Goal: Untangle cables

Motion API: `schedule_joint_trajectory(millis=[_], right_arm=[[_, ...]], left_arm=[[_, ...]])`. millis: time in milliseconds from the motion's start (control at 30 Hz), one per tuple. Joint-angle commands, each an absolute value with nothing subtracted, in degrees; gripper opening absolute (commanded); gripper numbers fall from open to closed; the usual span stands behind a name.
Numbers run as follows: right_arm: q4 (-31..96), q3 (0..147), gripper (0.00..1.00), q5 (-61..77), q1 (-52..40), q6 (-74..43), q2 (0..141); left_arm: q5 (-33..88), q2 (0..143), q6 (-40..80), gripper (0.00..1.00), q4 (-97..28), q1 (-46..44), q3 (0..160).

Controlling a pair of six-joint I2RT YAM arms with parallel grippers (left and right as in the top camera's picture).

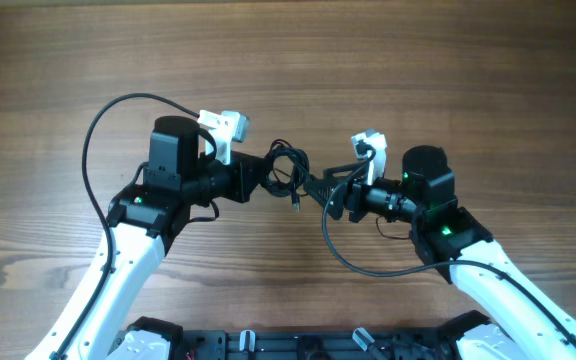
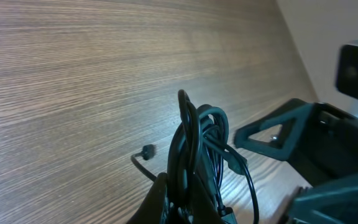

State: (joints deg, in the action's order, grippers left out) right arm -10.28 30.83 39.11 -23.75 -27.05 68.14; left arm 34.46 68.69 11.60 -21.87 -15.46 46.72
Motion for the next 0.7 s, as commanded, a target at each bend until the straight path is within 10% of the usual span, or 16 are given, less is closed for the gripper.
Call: schedule_joint_trajectory(millis=[0, 233, 667], right_arm=[[-10.44, 31.59, 0.57, 39.22, -25.50, -28.32, 70.26], [-15.53, 31.59, 0.14, 43.00, -26.83, -34.76, 71.13], [-23.92, 31.59, 0.05, 42.76, -26.83, -46.74, 71.16]], left_arm=[[37.71, 67.51, 9.39, 0.04, -21.43, -15.27, 46.94], [38.09, 67.51, 9.34, 0.04, -21.47, -15.25, 46.94], [32.36, 67.51, 9.43, 0.04, -21.06, -19.62, 46.94]])
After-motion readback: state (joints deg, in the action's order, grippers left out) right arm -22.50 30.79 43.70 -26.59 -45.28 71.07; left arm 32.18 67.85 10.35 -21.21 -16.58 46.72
